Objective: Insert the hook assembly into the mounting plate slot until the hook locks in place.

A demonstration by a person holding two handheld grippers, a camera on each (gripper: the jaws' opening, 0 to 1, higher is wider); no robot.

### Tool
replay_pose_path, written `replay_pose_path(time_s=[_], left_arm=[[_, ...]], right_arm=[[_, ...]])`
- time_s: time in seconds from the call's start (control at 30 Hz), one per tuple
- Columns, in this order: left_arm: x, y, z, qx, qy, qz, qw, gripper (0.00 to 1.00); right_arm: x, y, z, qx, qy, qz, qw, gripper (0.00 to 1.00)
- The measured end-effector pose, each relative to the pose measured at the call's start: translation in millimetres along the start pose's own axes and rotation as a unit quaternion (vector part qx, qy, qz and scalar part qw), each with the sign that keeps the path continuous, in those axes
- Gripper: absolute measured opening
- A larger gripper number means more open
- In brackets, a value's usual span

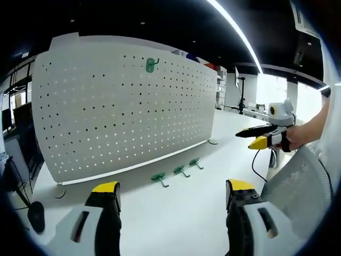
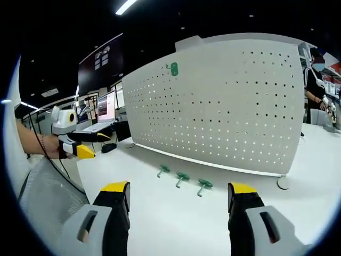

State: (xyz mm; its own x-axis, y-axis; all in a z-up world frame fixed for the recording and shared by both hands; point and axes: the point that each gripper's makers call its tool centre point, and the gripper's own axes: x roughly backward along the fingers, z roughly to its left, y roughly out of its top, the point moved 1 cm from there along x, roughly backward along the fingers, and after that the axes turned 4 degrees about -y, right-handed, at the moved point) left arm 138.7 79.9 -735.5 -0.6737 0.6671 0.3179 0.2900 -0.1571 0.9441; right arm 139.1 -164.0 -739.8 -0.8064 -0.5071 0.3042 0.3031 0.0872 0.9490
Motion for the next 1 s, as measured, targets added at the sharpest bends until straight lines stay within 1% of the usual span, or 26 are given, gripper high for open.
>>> replay_pose_path(time_s=[0.43, 0.63, 0.73, 0.77, 1.0], left_arm=[[-1.3, -0.8, -1.1, 0.003, -0.001, 0.000, 1.0000, 0.83], [-2.7, -3.0, -1.3, 0.007, -0.003, 0.002, 1.0000, 0.83], [-2.7, -3.2, -2.3, 0.002, -0.004, 0.003, 1.0000, 0.83], [-2.7, -3.7, -3.2, 0.008, -0.006, 0.004, 0.9999, 0.83], [-3.7, -4.1, -5.7, 0.004, -0.011, 0.006, 0.9999, 0.83]], right_arm=[[1.1, -1.0, -1.8, -0.002, -0.003, 0.002, 1.0000, 0.72], [1.3, -1.4, -0.2, -0.001, -0.003, 0.004, 1.0000, 0.73], [1.3, -1.9, 1.5, -0.001, 0.000, 0.004, 1.0000, 0.73], [1.3, -2.9, 1.9, 0.001, 0.001, 0.007, 1.0000, 0.73], [2.3, -3.9, 4.2, 0.000, 0.001, 0.010, 0.9999, 0.73]])
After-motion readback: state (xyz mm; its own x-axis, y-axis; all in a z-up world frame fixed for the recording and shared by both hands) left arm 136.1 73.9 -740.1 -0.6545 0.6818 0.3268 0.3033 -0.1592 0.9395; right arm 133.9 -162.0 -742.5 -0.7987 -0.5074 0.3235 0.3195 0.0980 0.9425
